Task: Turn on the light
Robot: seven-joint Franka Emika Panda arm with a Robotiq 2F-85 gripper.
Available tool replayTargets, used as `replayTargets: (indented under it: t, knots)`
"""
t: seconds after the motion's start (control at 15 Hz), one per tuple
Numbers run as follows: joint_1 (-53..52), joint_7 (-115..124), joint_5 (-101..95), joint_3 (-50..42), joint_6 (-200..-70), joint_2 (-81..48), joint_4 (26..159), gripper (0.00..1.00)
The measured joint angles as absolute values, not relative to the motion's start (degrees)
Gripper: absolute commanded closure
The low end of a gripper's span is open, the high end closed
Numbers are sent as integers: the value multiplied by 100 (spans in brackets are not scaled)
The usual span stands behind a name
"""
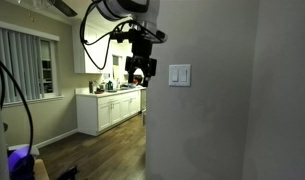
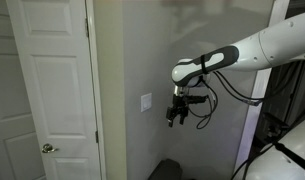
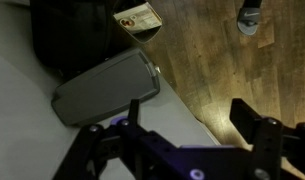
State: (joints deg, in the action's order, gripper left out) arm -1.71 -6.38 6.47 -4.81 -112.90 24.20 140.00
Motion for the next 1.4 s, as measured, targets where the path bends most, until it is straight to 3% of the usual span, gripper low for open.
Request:
replayTargets:
  t: [0.6, 1.4]
  knots:
    - [-113, -57, 1777, -576, -11766, 2279, 13839, 99]
    - [3, 1314, 3832, -608, -13781, 991, 12935, 100]
